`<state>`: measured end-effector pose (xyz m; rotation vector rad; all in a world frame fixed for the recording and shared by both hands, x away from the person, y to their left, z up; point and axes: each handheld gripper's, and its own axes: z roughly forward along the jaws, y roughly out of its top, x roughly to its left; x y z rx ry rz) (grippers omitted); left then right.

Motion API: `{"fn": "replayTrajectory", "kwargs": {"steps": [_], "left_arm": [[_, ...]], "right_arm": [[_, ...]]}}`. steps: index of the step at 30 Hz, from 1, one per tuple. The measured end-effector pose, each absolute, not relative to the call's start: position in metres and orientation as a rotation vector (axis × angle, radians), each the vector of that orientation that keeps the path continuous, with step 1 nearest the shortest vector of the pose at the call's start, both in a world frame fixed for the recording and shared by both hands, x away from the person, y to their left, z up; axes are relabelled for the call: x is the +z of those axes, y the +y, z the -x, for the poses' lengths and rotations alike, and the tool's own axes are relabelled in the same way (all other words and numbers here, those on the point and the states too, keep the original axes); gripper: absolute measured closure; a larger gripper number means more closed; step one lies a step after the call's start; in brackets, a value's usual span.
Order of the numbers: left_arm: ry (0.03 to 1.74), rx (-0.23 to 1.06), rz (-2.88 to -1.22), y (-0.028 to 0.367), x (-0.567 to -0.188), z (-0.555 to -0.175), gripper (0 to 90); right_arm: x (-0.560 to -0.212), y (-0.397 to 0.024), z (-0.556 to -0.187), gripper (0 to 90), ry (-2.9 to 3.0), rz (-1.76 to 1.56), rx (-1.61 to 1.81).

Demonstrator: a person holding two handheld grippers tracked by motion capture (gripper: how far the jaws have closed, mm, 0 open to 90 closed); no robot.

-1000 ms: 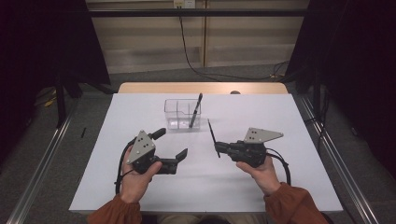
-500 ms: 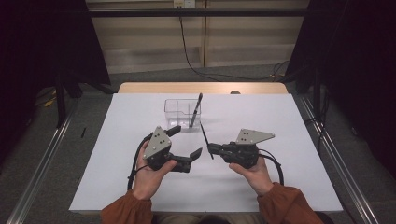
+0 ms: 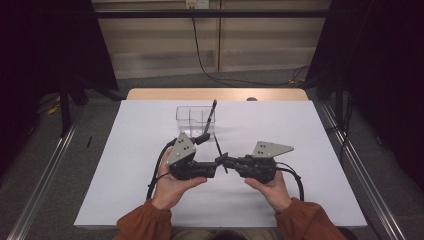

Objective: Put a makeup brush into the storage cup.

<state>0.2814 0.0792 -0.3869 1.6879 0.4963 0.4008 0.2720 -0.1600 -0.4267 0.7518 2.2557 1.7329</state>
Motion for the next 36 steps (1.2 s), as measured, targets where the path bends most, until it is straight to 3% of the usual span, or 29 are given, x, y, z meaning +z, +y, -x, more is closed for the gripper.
{"fn": "replayTrajectory", "kwargs": {"steps": [8, 21, 36], "left_arm": [[0.535, 0.342, -1.698, 0.0729, -0.3885, -0.2827, 48.9], [0.577, 0.293, -1.686, 0.0731, -0.3927, -0.2842, 79.8], [0.558, 0.229, -1.671, 0.0709, -0.3948, -0.2846, 85.2]], "right_arm": [[-0.4260, -0.1632, -0.2715, 86.8, 2.230, -0.775, 1.749], [-0.4301, -0.1637, -0.2710, 86.8, 2.242, -0.782, 1.745], [-0.4311, -0.1619, -0.2706, 86.4, 2.243, -0.769, 1.729]]}}
